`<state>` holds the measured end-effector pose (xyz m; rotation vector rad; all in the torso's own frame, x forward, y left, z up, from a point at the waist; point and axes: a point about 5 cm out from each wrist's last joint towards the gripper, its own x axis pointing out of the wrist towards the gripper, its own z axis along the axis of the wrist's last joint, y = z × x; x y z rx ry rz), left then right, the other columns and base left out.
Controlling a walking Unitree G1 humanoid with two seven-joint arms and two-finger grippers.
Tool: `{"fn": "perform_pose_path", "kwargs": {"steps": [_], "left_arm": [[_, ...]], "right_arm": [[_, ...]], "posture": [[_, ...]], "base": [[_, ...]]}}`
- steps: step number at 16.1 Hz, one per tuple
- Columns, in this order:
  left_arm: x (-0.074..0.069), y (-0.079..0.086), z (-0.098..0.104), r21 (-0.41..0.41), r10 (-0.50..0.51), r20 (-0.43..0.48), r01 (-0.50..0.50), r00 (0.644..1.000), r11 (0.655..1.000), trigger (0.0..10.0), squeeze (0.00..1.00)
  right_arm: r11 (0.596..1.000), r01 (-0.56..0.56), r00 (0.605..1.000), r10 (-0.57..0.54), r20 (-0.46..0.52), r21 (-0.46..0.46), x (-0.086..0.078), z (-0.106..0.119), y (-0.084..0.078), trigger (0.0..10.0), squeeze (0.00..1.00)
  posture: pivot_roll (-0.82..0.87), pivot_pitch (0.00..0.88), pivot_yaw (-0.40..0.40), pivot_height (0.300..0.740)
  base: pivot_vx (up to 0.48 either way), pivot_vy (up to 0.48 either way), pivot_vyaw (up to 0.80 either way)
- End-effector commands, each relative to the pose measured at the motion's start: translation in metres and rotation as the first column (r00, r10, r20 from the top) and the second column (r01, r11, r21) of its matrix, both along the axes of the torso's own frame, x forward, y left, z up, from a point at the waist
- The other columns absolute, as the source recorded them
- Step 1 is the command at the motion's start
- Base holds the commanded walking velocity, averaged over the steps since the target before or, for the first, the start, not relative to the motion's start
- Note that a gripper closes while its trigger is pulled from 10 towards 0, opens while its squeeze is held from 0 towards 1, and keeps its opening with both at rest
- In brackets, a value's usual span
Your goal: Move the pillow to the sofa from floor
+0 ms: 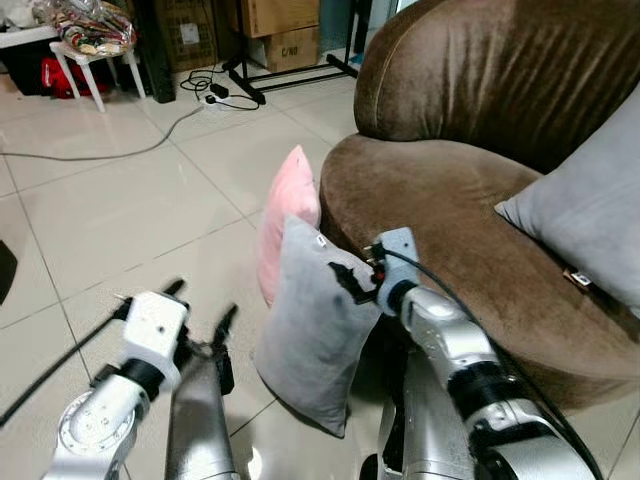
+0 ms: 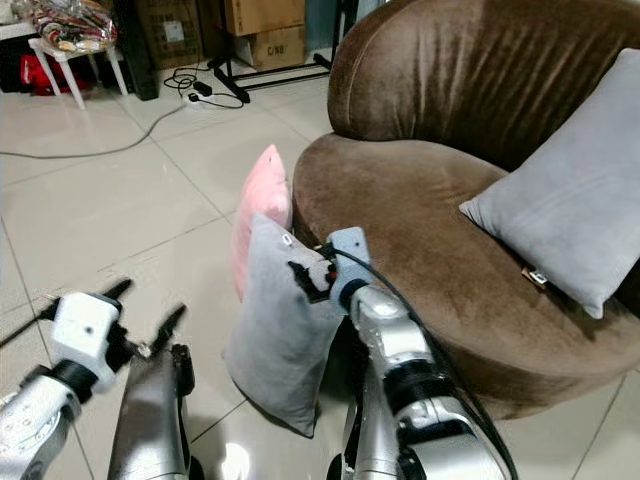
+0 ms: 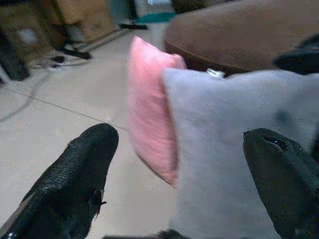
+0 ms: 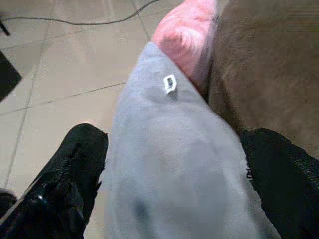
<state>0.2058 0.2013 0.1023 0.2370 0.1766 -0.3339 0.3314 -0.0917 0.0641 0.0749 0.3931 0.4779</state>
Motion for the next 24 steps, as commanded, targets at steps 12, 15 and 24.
{"fn": "perform_pose_path", "kwargs": {"steps": [12,15,24], "left_arm": [[-0.004,0.002,-0.002,-0.011,-0.105,-0.093,0.105,0.99,0.994,10.0,0.0],[-0.005,0.003,-0.003,-0.012,-0.113,-0.103,0.112,0.988,0.994,10.0,0.0],[-0.005,0.002,-0.003,-0.012,-0.123,-0.113,0.123,0.986,0.992,10.0,0.0]], "right_arm": [[0.979,0.04,0.989,-0.068,-0.131,-0.201,0.0,-0.03,0.003,10.0,0.04],[0.984,0.036,0.989,-0.06,-0.134,-0.173,0.0,-0.029,0.01,10.0,0.0],[0.967,0.004,0.993,-0.034,-0.113,-0.257,-0.002,-0.032,0.013,0.0,0.0]], "posture": [[0.0,0.0,-0.022,0.421],[0.0,0.0,-0.022,0.421],[0.0,0.0,-0.018,0.421]], "base": [[0.0,0.0,0.0],[0.0,0.0,0.0],[0.0,0.0,0.0]]}}
